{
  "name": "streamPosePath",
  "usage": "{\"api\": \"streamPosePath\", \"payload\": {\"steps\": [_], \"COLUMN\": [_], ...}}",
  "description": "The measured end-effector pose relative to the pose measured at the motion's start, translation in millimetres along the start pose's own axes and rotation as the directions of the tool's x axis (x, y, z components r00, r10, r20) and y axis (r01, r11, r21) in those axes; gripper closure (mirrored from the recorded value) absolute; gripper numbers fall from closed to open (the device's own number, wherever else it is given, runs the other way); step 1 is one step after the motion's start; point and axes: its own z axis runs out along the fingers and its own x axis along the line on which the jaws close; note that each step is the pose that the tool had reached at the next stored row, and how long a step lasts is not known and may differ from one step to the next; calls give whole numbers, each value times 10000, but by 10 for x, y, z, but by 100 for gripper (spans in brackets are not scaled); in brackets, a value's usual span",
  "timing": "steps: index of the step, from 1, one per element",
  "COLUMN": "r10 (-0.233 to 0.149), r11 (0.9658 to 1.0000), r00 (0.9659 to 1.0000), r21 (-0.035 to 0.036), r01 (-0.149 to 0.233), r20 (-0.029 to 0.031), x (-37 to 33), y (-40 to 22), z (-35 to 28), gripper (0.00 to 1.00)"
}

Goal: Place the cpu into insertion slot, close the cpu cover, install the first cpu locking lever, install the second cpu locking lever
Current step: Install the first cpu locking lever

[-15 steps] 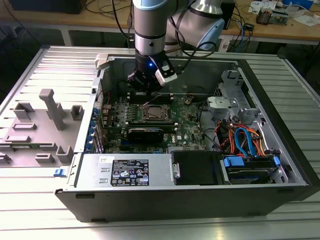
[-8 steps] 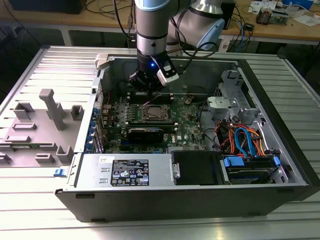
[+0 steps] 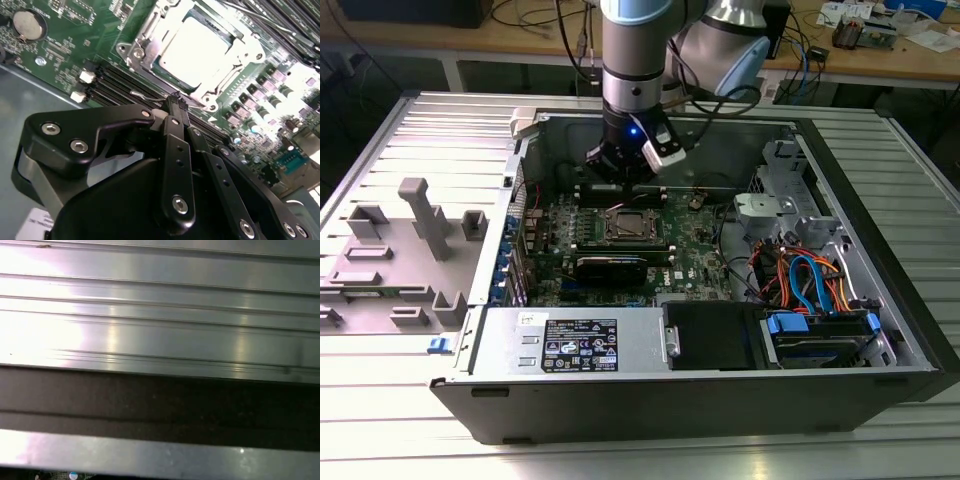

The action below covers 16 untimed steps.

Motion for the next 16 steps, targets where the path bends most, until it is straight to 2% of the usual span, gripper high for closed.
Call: {"api": "streamPosePath", "payload": {"steps": [13,16], "r10": [0,1], "r11": [10000,10000], "r00": [10000,10000], "r21": [-1,-1], "r01": [0,-1], "r20": [1,1], "x": [-125,-177], "y": [0,1], "z": [81,107], "gripper": [89,89]}}
